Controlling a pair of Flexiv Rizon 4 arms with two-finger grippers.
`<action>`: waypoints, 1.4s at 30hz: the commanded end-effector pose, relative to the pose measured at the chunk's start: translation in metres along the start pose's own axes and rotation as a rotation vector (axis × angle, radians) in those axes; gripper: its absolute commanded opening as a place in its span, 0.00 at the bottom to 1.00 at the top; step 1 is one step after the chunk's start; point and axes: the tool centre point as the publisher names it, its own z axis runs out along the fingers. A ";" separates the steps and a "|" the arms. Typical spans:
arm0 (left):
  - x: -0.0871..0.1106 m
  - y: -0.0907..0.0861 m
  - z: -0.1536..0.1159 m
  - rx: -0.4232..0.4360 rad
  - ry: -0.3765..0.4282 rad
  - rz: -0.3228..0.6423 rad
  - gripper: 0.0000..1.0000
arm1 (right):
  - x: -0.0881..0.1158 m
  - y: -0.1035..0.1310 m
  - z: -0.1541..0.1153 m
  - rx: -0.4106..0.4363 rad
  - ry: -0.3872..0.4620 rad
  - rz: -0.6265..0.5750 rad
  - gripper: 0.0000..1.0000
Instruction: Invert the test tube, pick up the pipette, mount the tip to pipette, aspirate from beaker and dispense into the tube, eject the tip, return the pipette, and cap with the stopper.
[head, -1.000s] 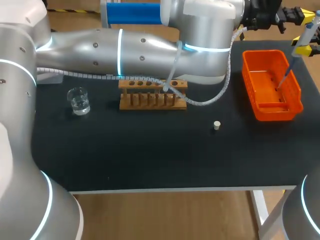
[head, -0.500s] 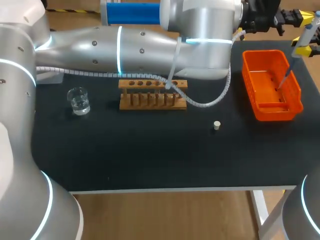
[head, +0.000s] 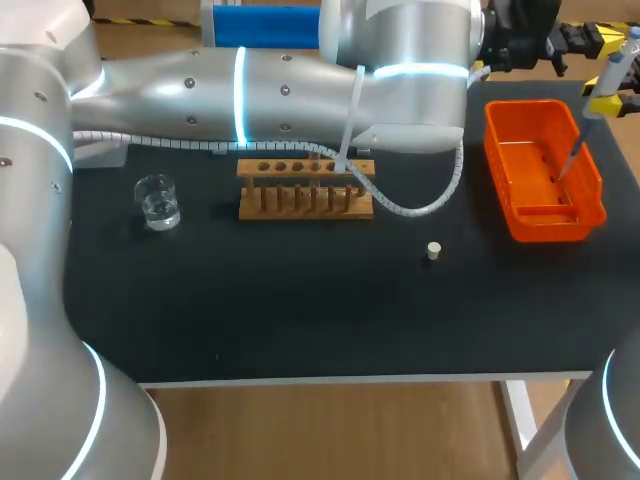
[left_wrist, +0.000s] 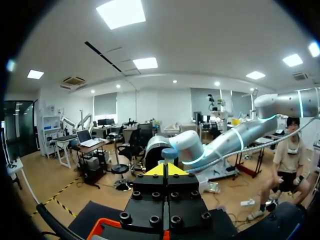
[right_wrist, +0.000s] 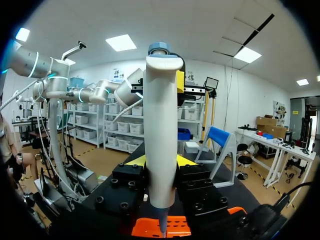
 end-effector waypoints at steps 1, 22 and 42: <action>0.003 0.011 0.005 -0.007 -0.008 -0.001 0.00 | -0.002 0.008 0.000 0.001 0.004 -0.001 0.00; -0.004 -0.006 -0.009 -0.036 -0.026 0.012 0.24 | -0.002 0.008 0.000 0.001 0.004 -0.001 0.00; -0.007 -0.021 -0.090 -0.185 0.039 -0.021 1.00 | -0.002 0.008 0.000 0.001 0.004 -0.001 0.00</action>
